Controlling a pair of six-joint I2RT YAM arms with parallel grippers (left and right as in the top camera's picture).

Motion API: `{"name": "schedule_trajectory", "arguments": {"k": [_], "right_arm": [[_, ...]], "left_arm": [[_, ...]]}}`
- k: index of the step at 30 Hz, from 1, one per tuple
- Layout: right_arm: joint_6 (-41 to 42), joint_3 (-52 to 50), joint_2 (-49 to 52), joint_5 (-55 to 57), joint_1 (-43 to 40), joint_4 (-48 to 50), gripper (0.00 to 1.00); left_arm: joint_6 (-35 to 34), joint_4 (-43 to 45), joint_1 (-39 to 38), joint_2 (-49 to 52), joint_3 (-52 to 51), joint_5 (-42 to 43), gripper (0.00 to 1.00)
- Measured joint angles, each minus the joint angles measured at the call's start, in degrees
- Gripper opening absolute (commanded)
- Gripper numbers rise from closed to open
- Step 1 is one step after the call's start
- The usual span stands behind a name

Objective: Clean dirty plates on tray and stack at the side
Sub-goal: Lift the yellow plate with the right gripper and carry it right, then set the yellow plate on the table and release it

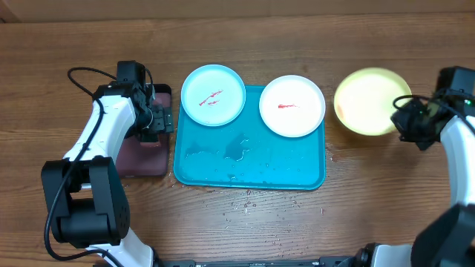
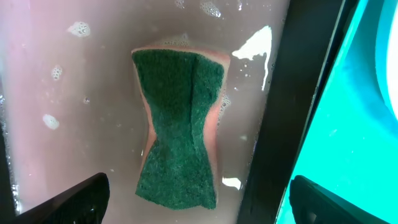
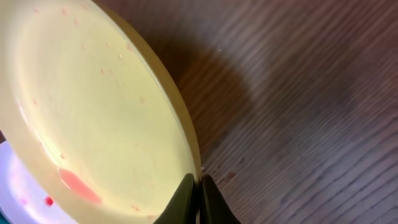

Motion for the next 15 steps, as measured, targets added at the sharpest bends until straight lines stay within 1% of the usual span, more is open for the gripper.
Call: {"name": "schedule_trajectory", "arguments": {"k": [9, 10, 12, 13, 14, 15], "right_arm": [[-1.88, 0.0, 8.94, -1.99, -1.05, 0.79, 0.04], [-1.99, 0.0, 9.68, -2.01, -1.05, 0.98, 0.05], [-1.99, 0.0, 10.95, -2.08, -1.05, 1.33, 0.33], [-2.05, 0.0, 11.28, -2.27, -1.05, 1.51, 0.49], [-2.19, 0.0, 11.37, -2.47, -1.05, 1.7, 0.56], [-2.36, 0.0, 11.37, -2.73, -1.05, 1.86, 0.59]], "left_arm": [[0.0, -0.02, 0.0, 0.0, 0.0, 0.0, 0.93], [0.0, -0.02, 0.0, 0.0, 0.0, 0.0, 0.93], [0.0, -0.02, 0.0, 0.0, 0.0, 0.0, 0.93], [0.0, -0.02, 0.0, 0.0, 0.0, 0.0, 0.93], [0.0, -0.09, 0.0, 0.0, 0.0, 0.02, 0.93], [0.0, -0.15, 0.0, 0.0, 0.0, 0.02, 0.93]]}}
